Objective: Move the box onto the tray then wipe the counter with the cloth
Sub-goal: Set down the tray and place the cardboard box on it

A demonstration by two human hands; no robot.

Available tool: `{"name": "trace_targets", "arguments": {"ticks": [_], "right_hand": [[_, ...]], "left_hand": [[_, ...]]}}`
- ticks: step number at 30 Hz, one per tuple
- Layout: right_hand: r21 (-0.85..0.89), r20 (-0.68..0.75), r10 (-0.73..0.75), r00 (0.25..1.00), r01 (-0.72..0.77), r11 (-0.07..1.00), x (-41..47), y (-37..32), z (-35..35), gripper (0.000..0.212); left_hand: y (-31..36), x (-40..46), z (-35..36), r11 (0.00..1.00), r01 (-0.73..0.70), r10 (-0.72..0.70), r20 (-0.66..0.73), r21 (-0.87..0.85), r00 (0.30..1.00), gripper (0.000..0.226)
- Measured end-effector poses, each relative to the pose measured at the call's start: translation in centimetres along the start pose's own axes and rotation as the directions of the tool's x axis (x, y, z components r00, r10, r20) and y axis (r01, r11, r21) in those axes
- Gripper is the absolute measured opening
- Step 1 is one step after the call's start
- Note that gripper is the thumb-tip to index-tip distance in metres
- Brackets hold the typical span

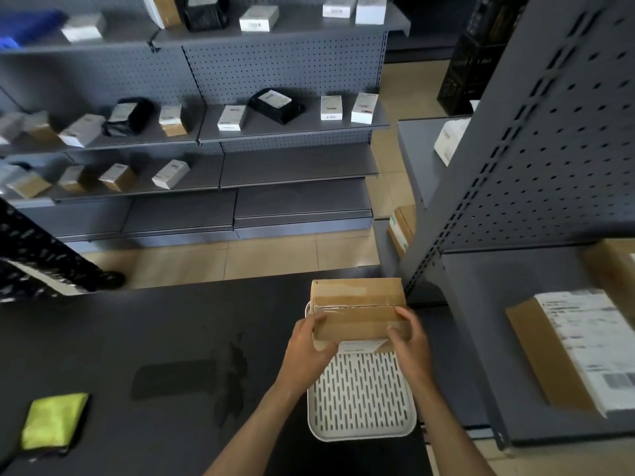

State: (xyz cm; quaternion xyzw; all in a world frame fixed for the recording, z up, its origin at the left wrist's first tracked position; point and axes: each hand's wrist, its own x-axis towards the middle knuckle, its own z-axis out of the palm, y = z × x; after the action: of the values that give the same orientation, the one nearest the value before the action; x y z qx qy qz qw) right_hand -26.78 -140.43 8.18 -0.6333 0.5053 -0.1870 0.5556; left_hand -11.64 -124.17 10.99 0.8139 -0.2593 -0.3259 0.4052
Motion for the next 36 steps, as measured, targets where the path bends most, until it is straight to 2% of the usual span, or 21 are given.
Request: {"name": "trace_targets", "arguments": {"ticks": [12, 16, 19, 23, 26, 30, 36], "right_hand": [[-0.062, 0.049, -0.049, 0.998, 0.052, 0.997, -0.7, 0.3, 0.3, 0.049], [-0.197, 0.064, -0.064, 0.996, 0.075, 0.978, -1.1, 0.2, 0.3, 0.046], [-0.417, 0.067, -0.144, 0.987, 0.159, 0.895, -2.0, -0.3, 0.3, 0.044], [-0.598, 0.220, -0.292, 0.931, 0.366, 0.713, -3.6, -1.6, 1.4, 0.047], [-0.607, 0.318, -0.355, 0.879, 0.476, 0.636, -5.4, -3.1, 3.8, 0.041], [-0.583, 0.402, -0.390, 0.829, 0.560, 0.588, -8.5, -4.4, 8.7, 0.028], [-0.605, 0.470, -0.372, 0.801, 0.599, 0.525, -14.1, -3.8, 17.9, 0.037]], "left_hand": [[-1.8, -0.1, -0.1, 0.998, -0.006, 0.005, 0.012, 0.062, 1.000, 0.060], [-1.8, -0.3, -0.7, 0.990, -0.039, 0.032, 0.056, 0.134, 0.998, 0.061], [-2.1, -0.7, -1.7, 0.959, -0.073, 0.061, 0.053, 0.275, 0.997, 0.061], [-3.2, -1.8, -4.1, 0.841, -0.111, 0.115, 0.025, 0.530, 0.993, 0.060], [-4.9, -3.1, -6.6, 0.757, -0.099, 0.110, 0.024, 0.646, 0.994, 0.058], [-8.0, -5.4, -10.7, 0.708, -0.078, 0.083, 0.027, 0.702, 0.996, 0.054], [-15.0, -9.0, -18.2, 0.695, -0.051, 0.039, 0.034, 0.717, 0.999, 0.052]]}}
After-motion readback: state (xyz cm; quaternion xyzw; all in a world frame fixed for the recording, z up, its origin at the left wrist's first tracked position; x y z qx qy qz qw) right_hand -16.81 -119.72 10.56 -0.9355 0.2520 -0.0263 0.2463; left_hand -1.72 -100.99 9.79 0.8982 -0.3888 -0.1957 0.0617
